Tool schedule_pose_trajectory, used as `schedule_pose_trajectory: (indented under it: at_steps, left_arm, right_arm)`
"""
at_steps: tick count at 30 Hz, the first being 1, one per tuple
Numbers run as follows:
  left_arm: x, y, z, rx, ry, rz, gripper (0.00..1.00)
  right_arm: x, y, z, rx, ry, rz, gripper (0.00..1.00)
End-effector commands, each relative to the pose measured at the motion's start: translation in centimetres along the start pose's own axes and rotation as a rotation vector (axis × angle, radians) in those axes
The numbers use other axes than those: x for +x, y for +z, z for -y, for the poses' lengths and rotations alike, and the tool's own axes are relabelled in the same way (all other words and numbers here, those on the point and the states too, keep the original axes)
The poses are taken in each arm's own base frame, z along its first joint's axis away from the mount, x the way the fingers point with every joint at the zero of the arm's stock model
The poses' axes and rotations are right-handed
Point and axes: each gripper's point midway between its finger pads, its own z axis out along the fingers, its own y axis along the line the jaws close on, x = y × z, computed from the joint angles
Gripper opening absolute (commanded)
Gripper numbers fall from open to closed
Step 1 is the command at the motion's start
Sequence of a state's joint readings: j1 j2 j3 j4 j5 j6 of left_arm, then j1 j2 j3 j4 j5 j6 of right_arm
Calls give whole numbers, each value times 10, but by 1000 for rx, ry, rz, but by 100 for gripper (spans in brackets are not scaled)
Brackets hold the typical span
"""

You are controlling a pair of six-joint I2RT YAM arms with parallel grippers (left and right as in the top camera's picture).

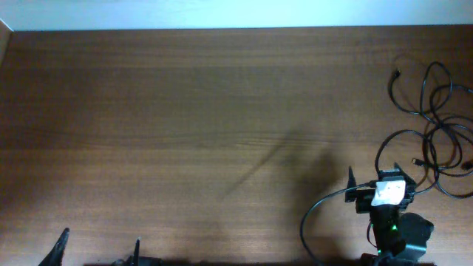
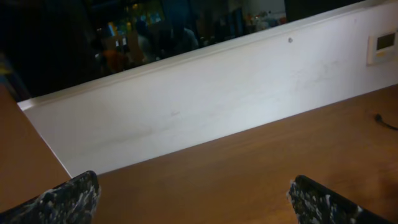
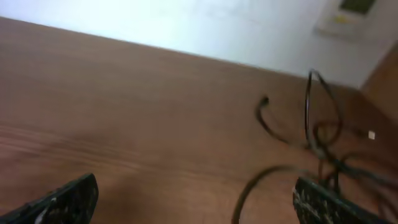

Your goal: Untangle cables

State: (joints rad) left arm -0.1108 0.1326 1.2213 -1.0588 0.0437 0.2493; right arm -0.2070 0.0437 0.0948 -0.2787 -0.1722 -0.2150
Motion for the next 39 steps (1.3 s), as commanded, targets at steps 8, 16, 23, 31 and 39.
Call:
schedule_pose_trajectory:
  at_steps: [8,16,23,31,39]
  left_arm:
    - [-3,-2,-3,-18,-9,13,99]
    - [-3,-2,-3,-17,-9,13,99]
    - [42,31,21,91,-143,-118,99]
    - [197,150,96,306,-521,-271,99]
    - [255,177,85,189,-195,-166,99]
  right_arm:
    - [25,7,5,37,77,-111,99]
    - [-10,-4,-47,-174,8,46,99]
    - [-10,-4,-47,-174,8,47,99]
    - [-10,-4,-47,-174,8,47,99]
    - [-10,-4,-47,-174,8,47,99]
